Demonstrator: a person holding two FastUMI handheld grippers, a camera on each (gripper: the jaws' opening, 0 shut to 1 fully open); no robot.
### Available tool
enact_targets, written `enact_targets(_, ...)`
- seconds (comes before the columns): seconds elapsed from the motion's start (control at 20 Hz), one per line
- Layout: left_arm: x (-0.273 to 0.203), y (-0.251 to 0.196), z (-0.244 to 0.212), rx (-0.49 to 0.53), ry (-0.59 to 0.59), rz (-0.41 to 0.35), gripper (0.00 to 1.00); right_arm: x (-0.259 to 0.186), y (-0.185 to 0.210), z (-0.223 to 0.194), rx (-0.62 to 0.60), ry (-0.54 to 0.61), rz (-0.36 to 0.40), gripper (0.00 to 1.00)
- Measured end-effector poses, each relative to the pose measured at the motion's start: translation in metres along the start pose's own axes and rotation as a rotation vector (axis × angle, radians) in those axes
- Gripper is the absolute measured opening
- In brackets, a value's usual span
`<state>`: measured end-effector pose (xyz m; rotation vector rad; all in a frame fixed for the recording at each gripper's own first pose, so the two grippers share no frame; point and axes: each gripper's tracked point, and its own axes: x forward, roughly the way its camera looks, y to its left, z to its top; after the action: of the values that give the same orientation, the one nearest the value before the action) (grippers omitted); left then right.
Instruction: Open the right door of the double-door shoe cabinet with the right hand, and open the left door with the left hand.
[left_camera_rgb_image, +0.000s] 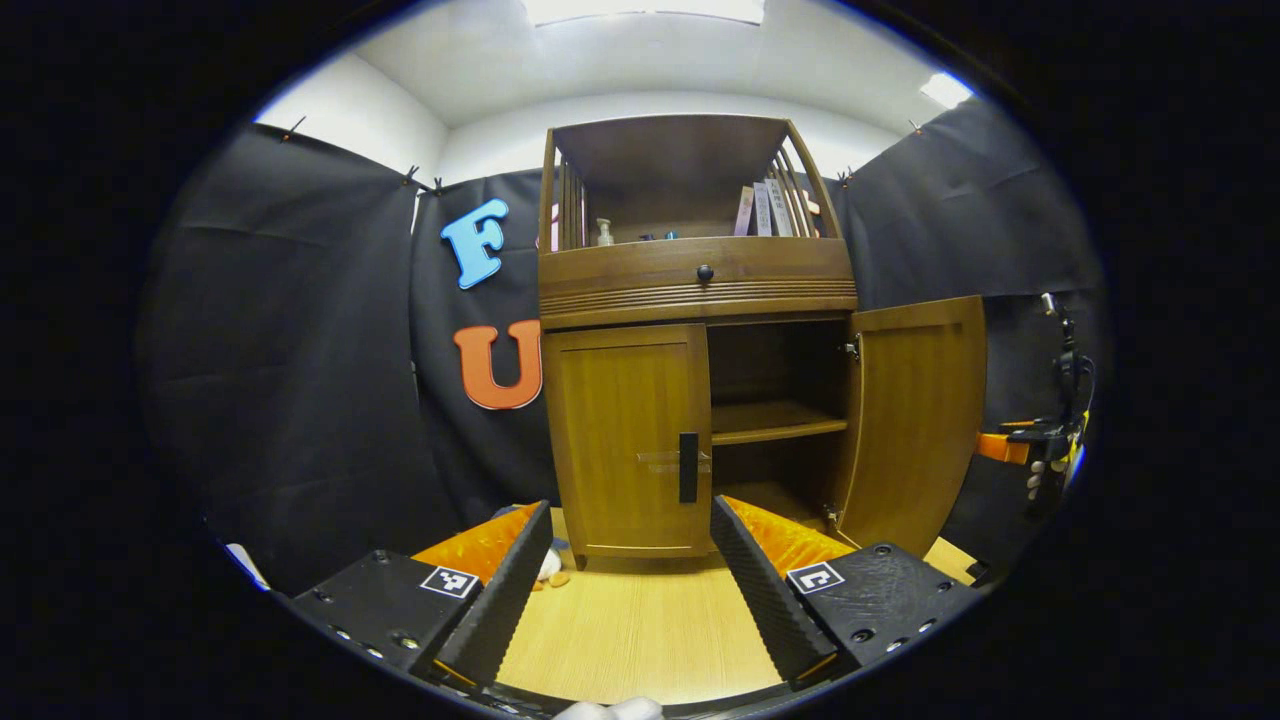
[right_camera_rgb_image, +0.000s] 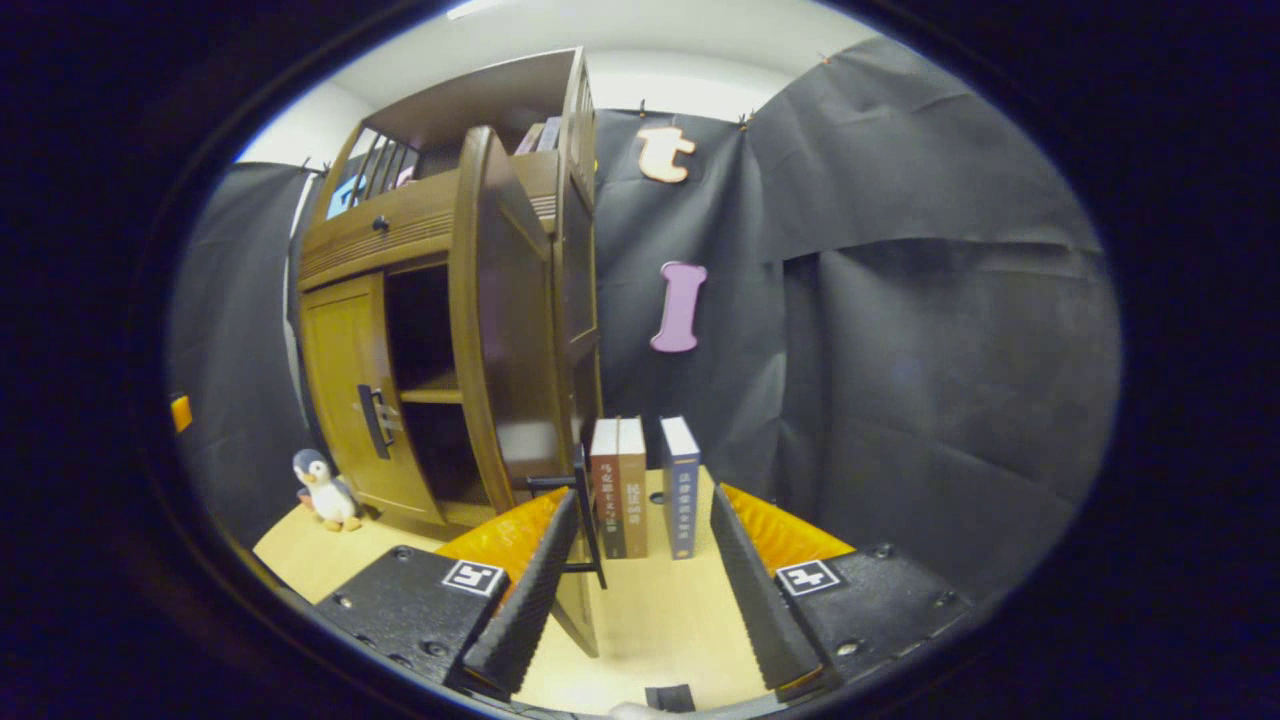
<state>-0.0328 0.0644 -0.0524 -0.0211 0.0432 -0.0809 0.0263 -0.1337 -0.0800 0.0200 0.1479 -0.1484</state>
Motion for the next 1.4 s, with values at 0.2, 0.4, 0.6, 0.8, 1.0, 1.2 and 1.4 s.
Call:
enact_targets(0.2, 0.019, 0.013, -0.014, 0.000, 0.020, -0.051, 0.96, -0.043, 0.020, 0.032, 0.011, -0.065, -0.060, 1.00)
enact_targets(0.4, 0.037, 0.020, -0.023, -0.006, 0.030, -0.070, 0.96, -0.080, 0.064, 0.047, 0.011, -0.117, -0.075, 1.00)
enact_targets(0.6, 0.063, 0.014, -0.026, -0.013, 0.021, -0.085, 0.96, -0.106, 0.121, 0.045, -0.011, -0.148, -0.036, 1.00)
enact_targets(0.8, 0.104, 0.001, -0.030, -0.011, 0.011, -0.091, 0.96, -0.121, 0.165, 0.030, 0.007, -0.120, 0.014, 1.00)
enact_targets(1.0, 0.150, -0.019, -0.042, -0.026, 0.010, -0.106, 0.96, -0.121, 0.189, 0.005, 0.013, -0.033, 0.053, 1.00)
enact_targets(1.2, 0.206, -0.044, -0.050, -0.057, 0.011, -0.126, 0.96, -0.113, 0.183, 0.004, -0.001, -0.002, 0.011, 1.00)
enact_targets(1.4, 0.260, -0.062, -0.057, -0.062, 0.013, -0.121, 0.96, -0.095, 0.169, 0.005, -0.006, 0.026, -0.033, 1.00)
